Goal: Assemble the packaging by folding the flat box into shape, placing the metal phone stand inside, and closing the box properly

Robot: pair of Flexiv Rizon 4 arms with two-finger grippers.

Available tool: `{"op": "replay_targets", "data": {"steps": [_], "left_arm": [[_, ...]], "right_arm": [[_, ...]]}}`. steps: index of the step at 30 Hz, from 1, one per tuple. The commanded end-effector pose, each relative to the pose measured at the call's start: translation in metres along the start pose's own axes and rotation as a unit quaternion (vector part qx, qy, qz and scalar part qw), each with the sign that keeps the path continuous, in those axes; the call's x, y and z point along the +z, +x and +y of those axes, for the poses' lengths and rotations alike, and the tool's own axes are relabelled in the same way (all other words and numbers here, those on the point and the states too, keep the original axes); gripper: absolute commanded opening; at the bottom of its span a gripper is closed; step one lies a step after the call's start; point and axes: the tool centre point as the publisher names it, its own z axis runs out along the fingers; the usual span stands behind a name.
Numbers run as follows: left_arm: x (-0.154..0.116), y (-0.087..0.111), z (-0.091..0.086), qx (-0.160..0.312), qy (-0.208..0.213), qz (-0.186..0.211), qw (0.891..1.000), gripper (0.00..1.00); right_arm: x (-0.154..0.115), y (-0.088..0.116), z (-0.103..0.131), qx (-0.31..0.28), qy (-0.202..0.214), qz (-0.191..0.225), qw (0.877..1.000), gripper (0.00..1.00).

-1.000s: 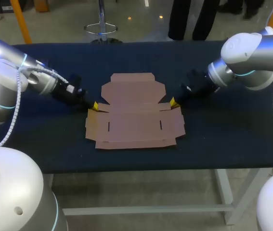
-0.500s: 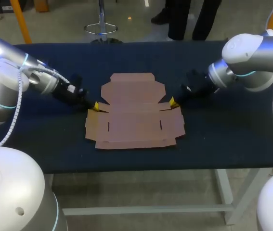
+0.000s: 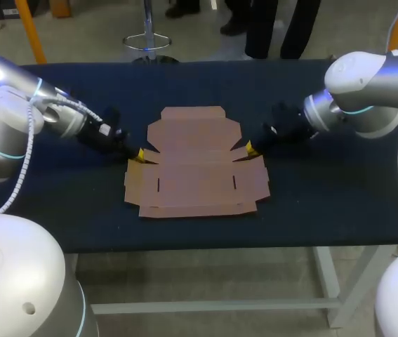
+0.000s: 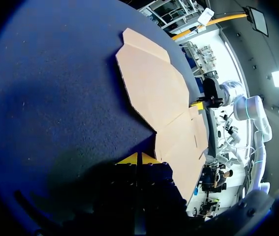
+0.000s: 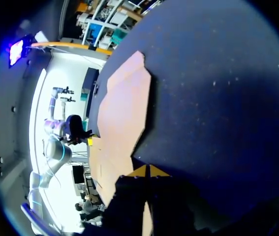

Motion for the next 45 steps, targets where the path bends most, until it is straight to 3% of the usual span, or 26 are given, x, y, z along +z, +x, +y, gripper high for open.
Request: {"op": "replay_targets", "data": {"steps": [1, 19, 31, 45], "left_arm": [[0.001, 0.002, 0.002, 0.000, 0.002, -0.006, 1.000, 0.00], [-0.001, 0.018, 0.001, 0.009, 0.021, -0.056, 0.998, 0.00], [-0.001, 0.035, -0.003, 0.000, 0.020, -0.110, 0.994, 0.00], [0.008, 0.047, -0.001, -0.009, 0.014, -0.148, 0.989, 0.00]], "right_arm": [[-0.001, 0.004, -0.002, 0.000, -0.002, -0.001, 1.000, 0.00], [-0.001, 0.017, -0.004, -0.002, -0.002, -0.012, 1.000, 0.00], [-0.002, 0.026, -0.006, 0.005, -0.005, -0.046, 0.999, 0.00], [0.001, 0.036, -0.008, 0.017, -0.008, -0.087, 0.996, 0.00]]}}
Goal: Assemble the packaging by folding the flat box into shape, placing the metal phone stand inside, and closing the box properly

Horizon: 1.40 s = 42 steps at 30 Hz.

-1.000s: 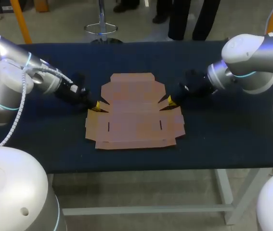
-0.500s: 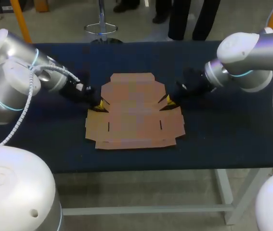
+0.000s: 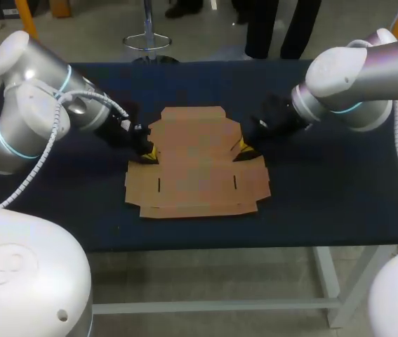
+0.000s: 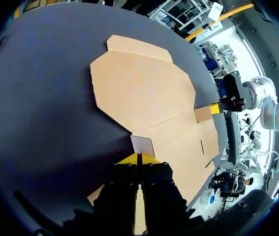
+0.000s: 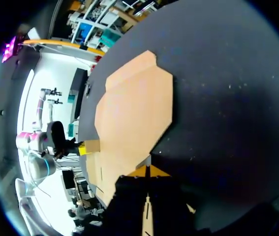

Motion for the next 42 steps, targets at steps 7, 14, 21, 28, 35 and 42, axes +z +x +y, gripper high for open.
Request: {"op": "replay_targets", "data": {"steps": [7, 14, 21, 28, 35, 42], "left_arm": [[0.004, 0.010, 0.001, -0.002, 0.000, -0.031, 1.000, 0.00], [0.005, 0.012, 0.000, -0.007, 0.005, -0.048, 0.999, 0.00], [0.004, 0.012, -0.004, -0.011, 0.012, -0.063, 0.998, 0.00], [0.006, 0.015, -0.006, -0.008, 0.013, -0.067, 0.998, 0.00], [0.011, 0.015, -0.006, -0.008, 0.012, -0.070, 0.997, 0.00], [0.017, 0.016, -0.007, -0.008, 0.012, -0.078, 0.997, 0.00]], "right_arm": [[0.004, 0.008, 0.000, 0.002, -0.008, -0.038, 0.999, 0.00], [0.009, 0.008, 0.002, 0.003, -0.010, -0.058, 0.998, 0.00], [0.011, 0.007, 0.003, 0.008, -0.010, -0.070, 0.997, 0.00], [0.015, 0.009, 0.005, 0.007, -0.008, -0.077, 0.997, 0.00], [0.020, 0.011, 0.004, 0.005, -0.006, -0.094, 0.995, 0.00], [0.026, 0.013, 0.002, 0.004, -0.006, -0.111, 0.994, 0.00]]}}
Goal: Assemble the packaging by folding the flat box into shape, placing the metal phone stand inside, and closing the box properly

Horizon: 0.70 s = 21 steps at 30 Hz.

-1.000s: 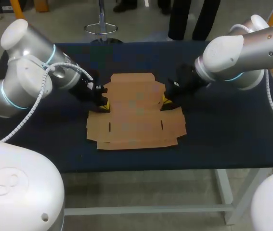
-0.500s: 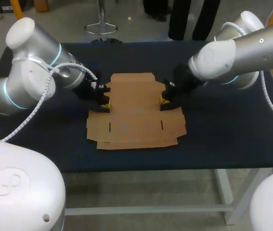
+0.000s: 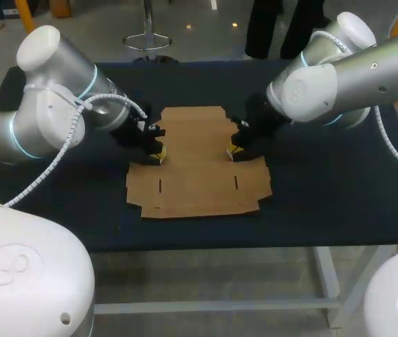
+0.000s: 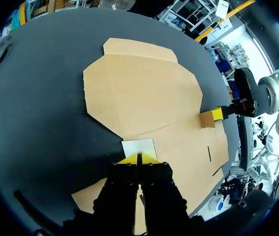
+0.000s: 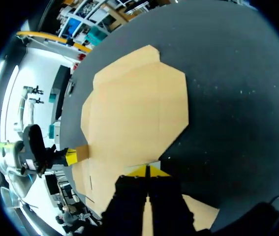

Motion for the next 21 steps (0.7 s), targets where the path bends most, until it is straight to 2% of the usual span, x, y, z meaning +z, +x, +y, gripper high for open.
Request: {"op": "replay_targets", "data": {"steps": [1, 21], "left_arm": [[0.006, 0.004, -0.002, -0.002, -0.001, -0.011, 1.000, 0.00], [0.034, 0.004, -0.003, -0.013, -0.021, -0.053, 0.998, 0.00]], "right_arm": [[0.005, 0.005, -0.002, 0.001, -0.003, -0.013, 1.000, 0.00], [0.030, 0.004, -0.007, 0.011, 0.004, -0.093, 0.996, 0.00]]}}
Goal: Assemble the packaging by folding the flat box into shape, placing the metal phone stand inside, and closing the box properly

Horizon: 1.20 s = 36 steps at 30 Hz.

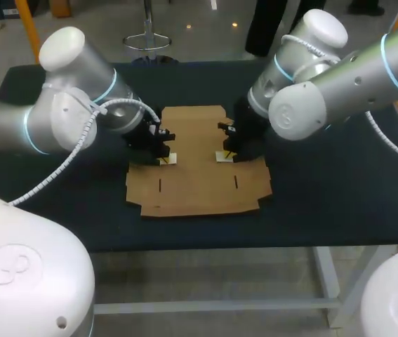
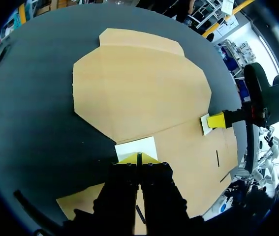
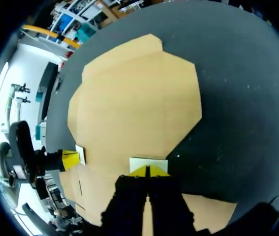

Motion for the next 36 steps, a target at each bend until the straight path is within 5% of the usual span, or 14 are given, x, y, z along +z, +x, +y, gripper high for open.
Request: {"op": "replay_targets", "data": {"steps": [1, 13, 25, 36], "left_arm": [[0.010, 0.001, -0.003, -0.007, -0.008, -0.019, 1.000, 0.00], [-0.013, -0.002, 0.001, -0.022, -0.009, -0.020, 1.000, 0.00], [-0.062, -0.007, 0.001, -0.016, -0.003, 0.016, 1.000, 0.00], [-0.088, -0.018, 0.009, -0.028, -0.014, 0.028, 0.999, 0.00]], "right_arm": [[0.010, 0.001, -0.001, 0.005, 0.003, -0.026, 1.000, 0.00], [-0.009, 0.001, -0.003, 0.006, -0.006, -0.014, 1.000, 0.00], [-0.059, -0.022, 0.000, 0.011, -0.003, 0.081, 0.997, 0.00], [-0.088, -0.036, -0.001, 0.009, 0.011, 0.124, 0.992, 0.00]]}}
